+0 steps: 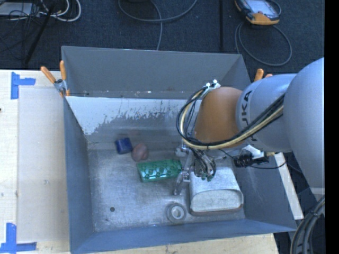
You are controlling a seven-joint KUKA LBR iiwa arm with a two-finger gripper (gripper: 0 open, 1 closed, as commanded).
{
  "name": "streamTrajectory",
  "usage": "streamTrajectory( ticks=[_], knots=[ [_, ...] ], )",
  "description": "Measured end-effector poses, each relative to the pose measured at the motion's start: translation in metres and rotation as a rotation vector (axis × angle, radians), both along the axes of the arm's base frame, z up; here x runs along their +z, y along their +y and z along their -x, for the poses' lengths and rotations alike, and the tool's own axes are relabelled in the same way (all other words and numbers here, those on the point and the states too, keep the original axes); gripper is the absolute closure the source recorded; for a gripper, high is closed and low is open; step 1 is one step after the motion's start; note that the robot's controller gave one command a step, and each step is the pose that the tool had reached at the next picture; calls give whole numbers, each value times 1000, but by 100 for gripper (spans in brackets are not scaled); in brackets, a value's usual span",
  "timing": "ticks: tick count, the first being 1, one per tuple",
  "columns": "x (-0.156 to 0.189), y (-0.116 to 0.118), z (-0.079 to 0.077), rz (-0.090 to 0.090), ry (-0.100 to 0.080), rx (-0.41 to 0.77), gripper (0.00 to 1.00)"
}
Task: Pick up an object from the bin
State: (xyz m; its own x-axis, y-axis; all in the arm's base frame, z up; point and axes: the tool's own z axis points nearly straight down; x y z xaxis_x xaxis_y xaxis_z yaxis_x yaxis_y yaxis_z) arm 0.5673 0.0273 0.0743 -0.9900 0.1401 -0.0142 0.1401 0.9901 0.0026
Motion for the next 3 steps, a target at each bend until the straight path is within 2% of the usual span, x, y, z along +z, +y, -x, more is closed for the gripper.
streamTrajectory(
  ticks=[1, 2, 3],
  knots=[
    [3, 0, -2, 0, -6, 1, 100],
    [3, -42, -3, -1, -11, 305, 100],
    [150, -32, 15, 3, 7, 288, 100]
  ],
)
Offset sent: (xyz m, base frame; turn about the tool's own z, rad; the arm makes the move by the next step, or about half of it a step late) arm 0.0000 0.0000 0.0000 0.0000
